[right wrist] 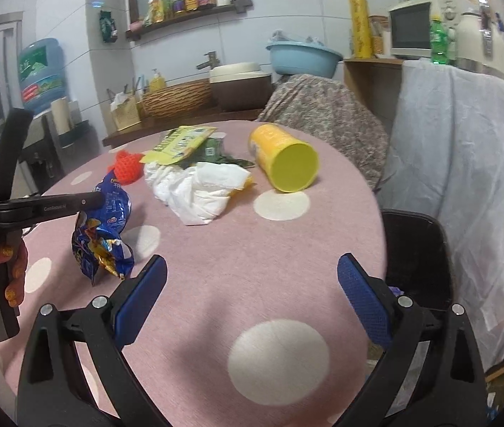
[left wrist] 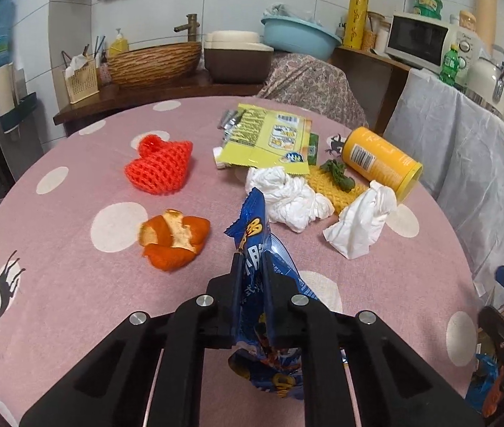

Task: Collect trash
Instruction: 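Grasp the white tissue with the right tool while the left tool holds the chip bag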

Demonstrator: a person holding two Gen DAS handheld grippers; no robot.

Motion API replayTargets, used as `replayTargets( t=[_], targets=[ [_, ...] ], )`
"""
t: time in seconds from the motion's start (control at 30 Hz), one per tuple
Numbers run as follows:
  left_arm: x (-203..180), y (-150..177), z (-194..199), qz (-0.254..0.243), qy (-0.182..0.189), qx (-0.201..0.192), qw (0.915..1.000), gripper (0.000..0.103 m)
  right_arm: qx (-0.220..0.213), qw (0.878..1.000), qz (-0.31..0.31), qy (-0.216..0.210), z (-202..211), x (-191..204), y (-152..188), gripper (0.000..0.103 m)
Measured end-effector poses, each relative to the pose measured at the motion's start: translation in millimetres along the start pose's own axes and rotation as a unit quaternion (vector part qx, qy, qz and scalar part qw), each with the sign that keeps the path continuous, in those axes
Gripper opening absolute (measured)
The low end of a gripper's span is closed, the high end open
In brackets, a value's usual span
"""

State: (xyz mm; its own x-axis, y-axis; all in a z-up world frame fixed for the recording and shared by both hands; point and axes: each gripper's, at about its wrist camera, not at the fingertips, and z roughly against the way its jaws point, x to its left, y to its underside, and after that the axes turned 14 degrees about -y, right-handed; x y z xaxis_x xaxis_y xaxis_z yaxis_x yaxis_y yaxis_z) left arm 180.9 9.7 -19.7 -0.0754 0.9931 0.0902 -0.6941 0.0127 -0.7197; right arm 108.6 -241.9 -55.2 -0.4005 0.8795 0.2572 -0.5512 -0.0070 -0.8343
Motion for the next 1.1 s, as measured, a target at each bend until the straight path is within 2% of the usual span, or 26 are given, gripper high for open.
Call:
replayTargets(
  t=[0.17,0.3,0.6,0.63,0.77,0.9,1.1],
  targets=[
    [14.0,-1.8,14.9,0.010,-0.004,-0.015,0.9998,0.012,0.037,0.998,0.027,-0.043,-36.6,9.8,-28.2,0.095],
    [13.3,-0.8,20.9,0.009,0.001,-0.020,0.9997,0.012,0.072,0.995,0.045,-0.061,-74.8,16.8,-51.3,0.095],
    [6.7,0.9,25.4,0.000,0.010,-0.025,0.9996,0.012,0.134,0.988,0.079,-0.016,-149.6,24.7,-78.7,0.093],
    [6.3,1.0,25.0,-0.001,0.009,-0.025,0.9996,0.012,0.141,0.987,0.080,-0.010,-155.4,25.0,-78.6,0.090],
    [3.6,2.4,26.1,-0.006,0.010,-0.028,0.9995,0.012,0.162,0.984,0.065,-0.021,-165.0,20.7,-72.3,0.050],
    [-0.3,2.7,30.3,-0.014,0.007,-0.037,0.9992,0.012,0.150,0.987,0.056,-0.024,-159.2,15.7,-66.1,0.029],
    [-7.8,3.2,36.8,-0.024,0.005,-0.048,0.9986,0.012,0.114,0.992,0.047,-0.038,-126.3,14.5,-57.0,0.024]
  ],
)
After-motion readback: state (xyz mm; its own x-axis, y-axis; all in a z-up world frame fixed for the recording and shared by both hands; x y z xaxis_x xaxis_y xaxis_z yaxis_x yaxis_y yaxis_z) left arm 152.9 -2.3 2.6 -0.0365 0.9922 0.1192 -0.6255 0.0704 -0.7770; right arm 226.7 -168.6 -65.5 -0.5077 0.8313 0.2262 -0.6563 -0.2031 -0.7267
